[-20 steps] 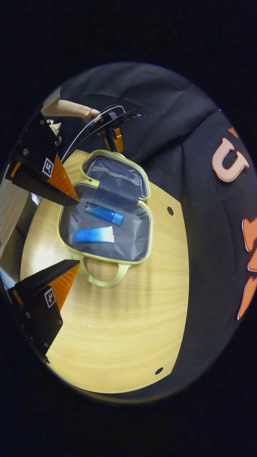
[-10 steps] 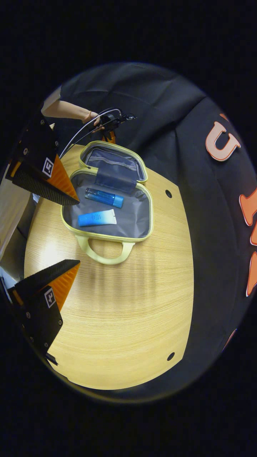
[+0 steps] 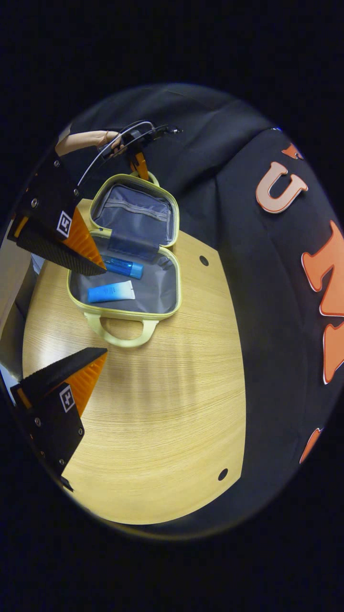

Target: First open the suitcase, pack the skin care products into it, and then close the suitcase.

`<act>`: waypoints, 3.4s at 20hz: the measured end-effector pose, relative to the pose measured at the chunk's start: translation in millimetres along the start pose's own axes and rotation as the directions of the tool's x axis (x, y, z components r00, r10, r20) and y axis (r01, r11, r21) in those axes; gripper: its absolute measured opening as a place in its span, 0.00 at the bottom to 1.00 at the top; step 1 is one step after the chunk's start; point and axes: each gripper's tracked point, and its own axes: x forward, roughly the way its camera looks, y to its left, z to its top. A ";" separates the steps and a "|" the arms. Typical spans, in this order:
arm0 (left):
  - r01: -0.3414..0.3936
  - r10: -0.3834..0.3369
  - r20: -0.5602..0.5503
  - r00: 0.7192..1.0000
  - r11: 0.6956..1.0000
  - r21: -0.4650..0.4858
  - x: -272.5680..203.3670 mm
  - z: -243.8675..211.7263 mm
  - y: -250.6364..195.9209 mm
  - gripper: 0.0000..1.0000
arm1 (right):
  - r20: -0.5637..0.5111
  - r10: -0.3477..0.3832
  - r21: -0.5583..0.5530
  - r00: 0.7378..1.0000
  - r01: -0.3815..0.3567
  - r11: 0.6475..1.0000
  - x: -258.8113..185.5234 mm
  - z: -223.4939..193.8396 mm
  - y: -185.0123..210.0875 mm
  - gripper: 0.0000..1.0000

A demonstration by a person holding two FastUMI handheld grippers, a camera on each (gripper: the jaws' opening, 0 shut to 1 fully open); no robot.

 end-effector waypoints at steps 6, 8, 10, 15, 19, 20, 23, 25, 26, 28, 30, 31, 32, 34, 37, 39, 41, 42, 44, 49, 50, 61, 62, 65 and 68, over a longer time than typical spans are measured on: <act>0.000 -0.029 0.129 0.991 0.975 0.222 -69.7 17.7 -113.5 0.12 | 0.064 0.049 -0.056 0.997 -0.045 0.997 -27.9 14.9 -23.1 0.96; -0.007 -0.039 0.155 0.987 0.959 0.284 -83.8 13.0 -163.7 0.12 | 0.078 0.057 -0.065 0.995 -0.052 0.997 -40.9 17.5 -41.4 0.96; -0.007 -0.053 0.165 0.985 0.939 0.345 -93.6 -2.5 -209.8 0.12 | 0.095 0.053 -0.081 0.994 -0.046 0.996 -54.7 20.7 -65.6 0.96; -0.023 -0.066 0.154 0.986 0.858 0.512 -89.2 -51.9 -304.1 0.08 | 0.129 0.035 -0.068 0.991 -0.027 0.997 -91.3 24.8 -129.1 0.96; -0.028 -0.051 0.117 0.992 0.810 0.586 -70.3 -92.6 -356.4 0.09 | 0.136 0.011 -0.029 0.991 -0.008 1.000 -111.7 18.4 -175.5 0.96; -0.001 -0.064 0.090 0.994 0.808 0.589 -63.3 -106.3 -369.3 0.09 | 0.137 0.001 -0.021 0.991 0.002 1.000 -115.6 14.2 -186.2 0.96; 0.063 -0.082 0.005 0.997 0.801 0.595 -35.4 -155.6 -405.1 0.08 | 0.146 -0.019 0.010 0.989 0.018 1.000 -124.8 9.4 -213.9 0.96; 0.101 -0.081 -0.060 0.995 0.806 0.584 -24.8 -186.3 -417.2 0.09 | 0.146 -0.032 0.028 0.989 0.028 0.999 -127.1 4.8 -228.1 0.96; 0.120 -0.082 -0.092 0.992 0.812 0.572 -20.9 -199.2 -422.1 0.09 | 0.143 -0.039 0.035 0.989 0.034 0.999 -128.3 1.9 -234.9 0.96; 0.139 -0.068 -0.145 0.987 0.817 0.560 -12.5 -224.8 -425.9 0.09 | 0.139 -0.047 0.050 0.989 0.041 0.998 -130.7 -4.3 -245.9 0.96; 0.153 -0.060 -0.180 0.982 0.813 0.561 -1.6 -241.0 -424.8 0.09 | 0.129 -0.050 0.070 0.990 0.041 0.997 -129.7 -9.2 -252.6 0.96; 0.162 -0.058 -0.196 0.979 0.807 0.568 4.9 -249.7 -425.4 0.09 | 0.123 -0.051 0.077 0.991 0.041 0.996 -128.5 -12.2 -255.6 0.96; 0.166 -0.054 -0.205 0.977 0.797 0.581 11.3 -254.0 -425.6 0.09 | 0.116 -0.053 0.081 0.992 0.044 0.996 -127.5 -15.5 -258.3 0.96; 0.167 -0.033 -0.226 0.973 0.777 0.606 26.3 -269.6 -428.7 0.10 | 0.100 -0.056 0.082 0.993 0.048 0.995 -124.7 -21.3 -261.0 0.96; 0.152 0.015 -0.248 0.969 0.753 0.640 31.9 -284.3 -431.4 0.09 | 0.081 -0.069 0.058 0.994 0.064 0.996 -119.0 -26.1 -261.0 0.96; 0.134 0.041 -0.241 0.970 0.735 0.664 31.8 -283.6 -437.2 0.11 | 0.080 -0.085 0.040 0.993 0.082 0.996 -115.8 -26.3 -262.6 0.96; 0.116 0.043 -0.223 0.974 0.749 0.652 31.9 -284.0 -437.2 0.13 | 0.083 -0.078 0.037 0.993 0.075 0.996 -116.2 -22.6 -259.6 0.96; 0.120 0.033 -0.226 0.974 0.767 0.631 29.2 -283.4 -439.2 0.17 | 0.085 -0.072 0.033 0.994 0.069 0.997 -115.0 -19.6 -255.5 0.96; 0.150 -0.028 -0.217 0.976 0.809 0.568 10.1 -279.2 -449.0 0.34 | 0.097 -0.068 0.006 0.993 0.067 0.998 -114.4 -11.6 -249.9 0.96; 0.151 -0.160 -0.026 0.987 0.846 0.511 -55.8 -209.6 -494.7 1.00 | 0.211 -0.120 -0.084 0.970 0.140 0.987 -132.7 27.6 -248.2 0.96; 0.151 -0.189 0.023 0.982 0.849 0.507 -73.3 -193.8 -505.5 1.00 | 0.252 -0.131 -0.103 0.959 0.161 0.982 -140.5 39.2 -248.0 0.96; 0.090 -0.376 0.496 0.783 0.857 0.508 -250.1 -39.4 -534.3 0.99 | 0.696 -0.115 -0.175 0.708 0.323 0.930 -252.4 142.8 -179.9 0.96; 0.088 -0.393 0.521 0.758 0.853 0.515 -261.1 -30.6 -532.6 0.98 | 0.720 -0.109 -0.169 0.685 0.326 0.930 -261.3 145.1 -173.2 0.95; 0.083 -0.414 0.556 0.721 0.848 0.523 -280.5 -18.3 -518.0 0.98 | 0.741 -0.126 -0.141 0.659 0.336 0.931 -271.2 133.6 -162.7 0.95; 0.101 -0.435 0.553 0.710 0.841 0.532 -292.1 -18.4 -504.9 0.98 | 0.763 -0.146 -0.109 0.630 0.348 0.931 -275.0 126.5 -148.1 0.95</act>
